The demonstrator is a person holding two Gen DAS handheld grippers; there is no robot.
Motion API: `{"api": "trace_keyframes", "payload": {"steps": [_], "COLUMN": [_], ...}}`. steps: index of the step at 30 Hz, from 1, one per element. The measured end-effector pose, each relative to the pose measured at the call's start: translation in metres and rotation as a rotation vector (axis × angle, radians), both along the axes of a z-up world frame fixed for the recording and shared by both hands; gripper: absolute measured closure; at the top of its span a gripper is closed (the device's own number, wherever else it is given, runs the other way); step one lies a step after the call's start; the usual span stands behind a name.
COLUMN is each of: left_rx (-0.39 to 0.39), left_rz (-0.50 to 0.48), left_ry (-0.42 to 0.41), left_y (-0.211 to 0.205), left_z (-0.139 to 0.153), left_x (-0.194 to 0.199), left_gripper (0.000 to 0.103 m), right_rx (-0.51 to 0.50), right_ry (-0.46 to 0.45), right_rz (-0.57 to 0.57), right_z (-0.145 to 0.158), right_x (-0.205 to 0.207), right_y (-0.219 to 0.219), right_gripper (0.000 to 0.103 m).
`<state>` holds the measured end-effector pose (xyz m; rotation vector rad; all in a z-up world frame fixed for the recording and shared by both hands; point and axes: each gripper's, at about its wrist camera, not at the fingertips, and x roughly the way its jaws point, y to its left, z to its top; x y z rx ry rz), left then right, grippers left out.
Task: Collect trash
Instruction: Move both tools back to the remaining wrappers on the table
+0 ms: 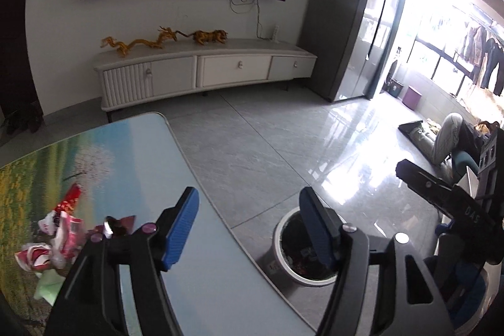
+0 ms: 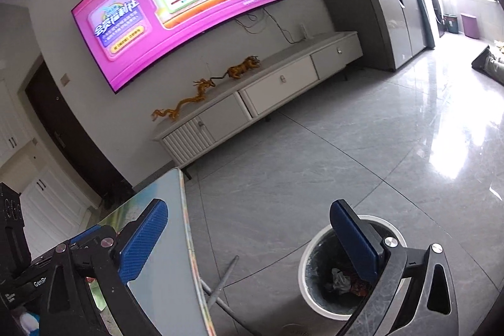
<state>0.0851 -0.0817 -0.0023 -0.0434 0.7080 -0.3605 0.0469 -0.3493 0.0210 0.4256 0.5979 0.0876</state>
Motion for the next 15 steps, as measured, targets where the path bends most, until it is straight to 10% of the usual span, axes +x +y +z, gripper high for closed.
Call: {"api": "trace_keyframes", "payload": {"steps": [15], "left_rx": [-0.049], "left_rz": [0.214], "left_ry": [-0.041], "left_y": [0.145], "left_z": [0.017], "left_x": [-0.042], "left_gripper": [0.038], "right_rx": [-0.077], "right_ry": [-0.038], "right_rz": [0.24], "right_z": [0.048], "right_x": [0.007], "right_y": [0.128], "right_gripper": [0.0]}}
